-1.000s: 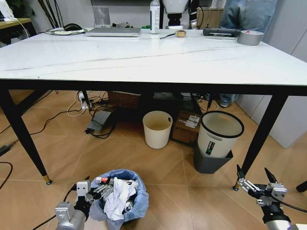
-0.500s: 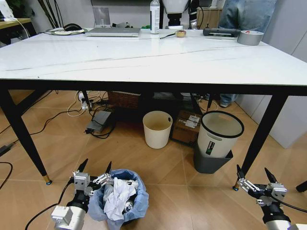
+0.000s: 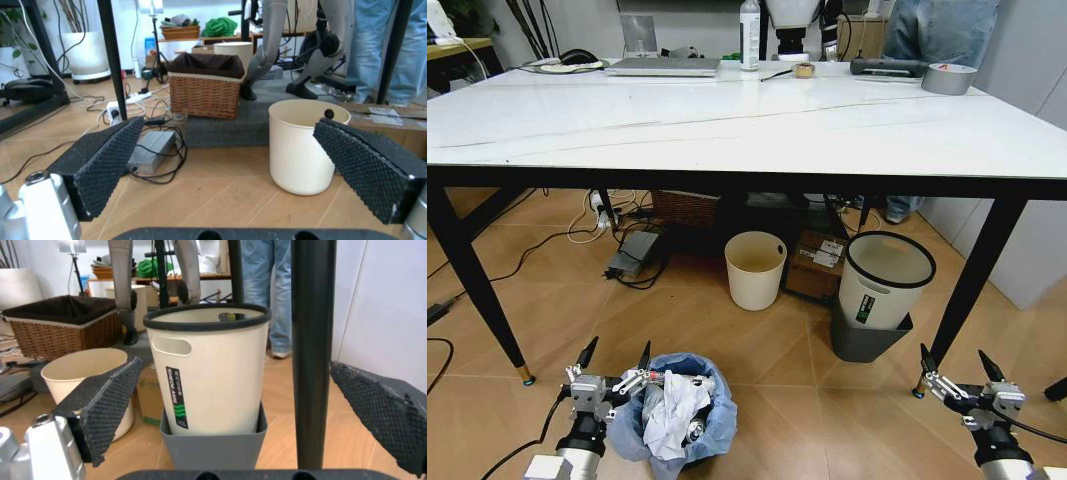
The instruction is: Pick up the trash bin and place the trash from the table into it.
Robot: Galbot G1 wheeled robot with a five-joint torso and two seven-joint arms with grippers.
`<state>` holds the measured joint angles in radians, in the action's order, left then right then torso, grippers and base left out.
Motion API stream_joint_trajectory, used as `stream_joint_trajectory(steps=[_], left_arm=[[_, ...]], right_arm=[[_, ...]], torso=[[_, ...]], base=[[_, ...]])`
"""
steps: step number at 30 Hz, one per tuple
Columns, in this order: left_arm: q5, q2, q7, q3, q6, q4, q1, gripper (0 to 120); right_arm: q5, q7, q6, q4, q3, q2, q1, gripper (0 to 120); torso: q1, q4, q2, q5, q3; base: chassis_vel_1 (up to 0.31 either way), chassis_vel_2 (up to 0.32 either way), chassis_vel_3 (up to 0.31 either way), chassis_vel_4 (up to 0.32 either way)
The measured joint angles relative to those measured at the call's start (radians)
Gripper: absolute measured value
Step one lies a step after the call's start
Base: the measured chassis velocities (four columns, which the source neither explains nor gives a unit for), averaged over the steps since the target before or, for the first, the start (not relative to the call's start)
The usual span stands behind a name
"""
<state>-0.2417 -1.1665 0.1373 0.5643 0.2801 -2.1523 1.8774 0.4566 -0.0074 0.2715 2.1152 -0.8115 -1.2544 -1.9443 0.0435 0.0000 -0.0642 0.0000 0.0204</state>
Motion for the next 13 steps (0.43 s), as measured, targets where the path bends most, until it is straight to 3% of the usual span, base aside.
stream_joint_trajectory(steps=[13], left_arm=[[-0.003, 0.001, 0.001, 0.0, -0.004, 0.001, -0.001, 100]], right_arm=[[0.0, 0.0, 0.0, 0.0, 0.0, 0.0, 0.0, 100]], torso=[[0.0, 0.0, 0.0, 0.0, 0.0]], base=[[0.0, 0.0, 0.0, 0.0]])
